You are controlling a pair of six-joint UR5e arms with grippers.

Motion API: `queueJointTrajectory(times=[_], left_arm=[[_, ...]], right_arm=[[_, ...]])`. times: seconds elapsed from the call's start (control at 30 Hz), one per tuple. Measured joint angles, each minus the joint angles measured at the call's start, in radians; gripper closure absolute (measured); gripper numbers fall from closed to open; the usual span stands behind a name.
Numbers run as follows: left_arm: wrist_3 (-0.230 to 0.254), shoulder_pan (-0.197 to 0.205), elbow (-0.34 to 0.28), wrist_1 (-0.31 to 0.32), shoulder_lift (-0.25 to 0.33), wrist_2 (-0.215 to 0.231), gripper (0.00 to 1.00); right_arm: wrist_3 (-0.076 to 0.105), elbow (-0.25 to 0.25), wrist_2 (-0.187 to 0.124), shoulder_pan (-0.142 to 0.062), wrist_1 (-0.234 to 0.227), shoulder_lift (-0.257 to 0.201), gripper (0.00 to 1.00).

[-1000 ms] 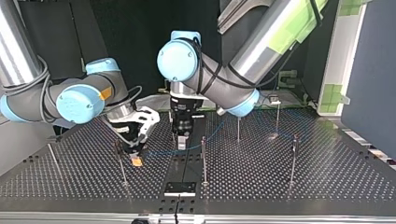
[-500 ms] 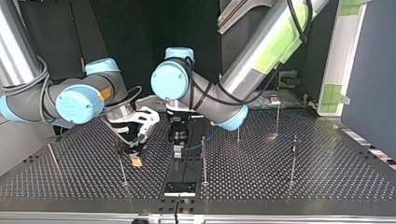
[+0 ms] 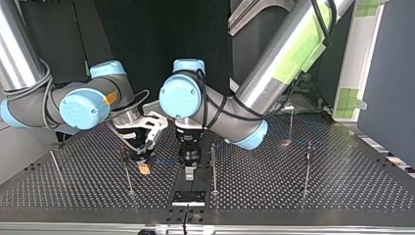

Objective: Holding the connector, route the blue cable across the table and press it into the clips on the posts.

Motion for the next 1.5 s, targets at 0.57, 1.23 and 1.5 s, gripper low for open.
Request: queueJointTrajectory(times=[0.57,1.23,1.5], left_arm=[[-0.003,-0.004,-0.030,-0.016,0.000,-0.013,0.85],[-0.039,-0.012,-0.039,-0.037,0.001,-0.030,1.00],[-0.040,-0.029,-0.083,-0.034,0.002,-0.052,1.00]], right_arm=[[0.001,0.000,-0.001,-0.003,0.001,-0.001,1.00],[0.003,0.001,-0.011,-0.004,0.002,-0.002,1.00],[0.003,0.008,-0.011,0.001,0.005,-0.003,1.00]])
